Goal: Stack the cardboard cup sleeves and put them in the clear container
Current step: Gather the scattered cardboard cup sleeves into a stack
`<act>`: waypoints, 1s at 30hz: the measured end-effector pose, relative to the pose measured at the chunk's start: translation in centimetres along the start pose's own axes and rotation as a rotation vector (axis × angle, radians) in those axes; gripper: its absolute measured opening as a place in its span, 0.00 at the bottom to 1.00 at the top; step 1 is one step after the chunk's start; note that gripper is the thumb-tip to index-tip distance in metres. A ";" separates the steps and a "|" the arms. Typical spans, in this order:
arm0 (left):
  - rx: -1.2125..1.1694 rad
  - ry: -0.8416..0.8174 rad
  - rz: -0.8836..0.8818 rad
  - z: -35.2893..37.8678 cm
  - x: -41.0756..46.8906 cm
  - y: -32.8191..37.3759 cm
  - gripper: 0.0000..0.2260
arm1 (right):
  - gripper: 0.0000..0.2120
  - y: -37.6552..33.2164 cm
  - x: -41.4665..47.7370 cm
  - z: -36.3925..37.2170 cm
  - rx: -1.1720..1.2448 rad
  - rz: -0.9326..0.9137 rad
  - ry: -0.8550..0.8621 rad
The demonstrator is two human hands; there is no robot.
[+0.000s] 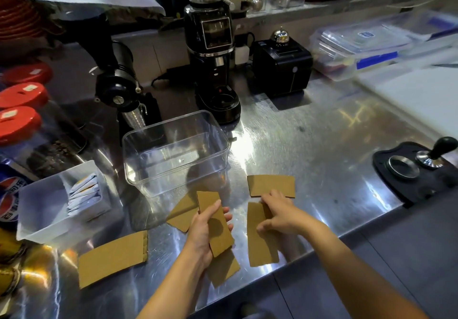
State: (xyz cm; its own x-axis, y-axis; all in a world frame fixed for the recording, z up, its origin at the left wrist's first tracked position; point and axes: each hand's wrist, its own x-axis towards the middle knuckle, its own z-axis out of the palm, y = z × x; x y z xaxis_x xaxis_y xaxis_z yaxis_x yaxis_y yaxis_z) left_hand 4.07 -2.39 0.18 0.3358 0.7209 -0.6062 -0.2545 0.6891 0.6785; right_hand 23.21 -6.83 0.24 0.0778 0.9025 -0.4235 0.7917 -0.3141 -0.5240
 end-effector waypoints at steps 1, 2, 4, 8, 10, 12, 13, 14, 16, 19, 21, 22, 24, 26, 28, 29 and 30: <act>0.006 -0.002 0.007 -0.1 0.0 0.1 0.23 | 0.13 -0.3 -0.3 -0.4 0.130 -0.023 -0.026; 0.022 -0.012 0.011 -0.2 0.0 0.2 0.24 | 0.07 -0.6 -0.6 -1.0 0.248 -0.047 -0.041; 0.062 -0.070 -0.001 -0.2 -0.3 0.3 0.28 | 0.08 -1.3 -1.1 -2.1 0.389 -0.104 -0.037; 0.181 -0.237 -0.026 0.0 -0.4 -0.1 0.33 | 0.05 -3.3 -1.4 -3.1 0.555 -0.215 -0.050; 0.246 -0.307 -0.047 0.3 -0.6 -0.5 0.32 | 0.04 -4.0 -1.2 -3.0 0.612 -0.247 -0.055; 0.285 -0.340 -0.060 0.5 -0.6 -0.6 0.31 | 0.05 -4.4 -0.9 -2.7 0.615 -0.261 -0.037; 0.285 -0.338 -0.065 0.5 -0.6 -0.6 0.30 | 0.07 -4.5 -0.8 -2.5 0.608 -0.259 -0.020; 0.273 -0.330 -0.070 0.5 -0.6 -0.6 0.29 | 0.08 -4.4 -0.6 -2.4 0.598 -0.257 0.013; 0.215 -0.341 -0.075 0.4 -0.3 -0.6 0.28 | 0.11 -3.9 -0.2 -2.3 0.568 -0.248 0.136; 0.107 -0.353 -0.133 0.2 0.1 -0.5 0.26 | 0.11 -2.4 0.4 -2.4 0.617 -0.192 0.313; 0.107 -0.332 -0.169 -0.1 0.2 -0.3 0.24 | 0.13 -1.1 1.3 -2.5 0.536 -0.128 0.386; 0.101 -0.323 -0.184 -0.2 0.2 -0.3 0.24 | 0.16 -0.4 1.9 -2.5 0.429 -0.080 0.405; 0.025 -0.321 -0.189 -0.3 0.1 -0.3 0.26 | 0.25 1.0 3.1 -2.5 0.193 0.036 0.394; -0.051 -0.333 -0.149 -0.4 0.2 -0.3 0.27 | 0.34 2.2 3.9 -2.5 0.051 0.146 0.334; -0.066 -0.349 -0.134 -0.5 0.3 -0.2 0.26 | 0.41 3.1 4.4 -2.6 -0.011 0.202 0.283; -0.075 -0.353 -0.140 -0.5 0.3 -0.2 0.26 | 0.42 3.4 4.6 -2.7 -0.036 0.216 0.274; -0.085 -0.354 -0.148 -0.5 0.3 -0.1 0.26 | 0.43 3.6 4.7 -2.9 -0.062 0.226 0.272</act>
State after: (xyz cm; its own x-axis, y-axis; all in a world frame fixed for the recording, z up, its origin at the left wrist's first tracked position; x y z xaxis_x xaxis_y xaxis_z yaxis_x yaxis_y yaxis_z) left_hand 3.73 -2.18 -0.31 0.6627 0.5534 -0.5046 -0.2488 0.7982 0.5486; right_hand 28.16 -2.85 -1.49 0.4072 0.8602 -0.3071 0.7705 -0.5041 -0.3903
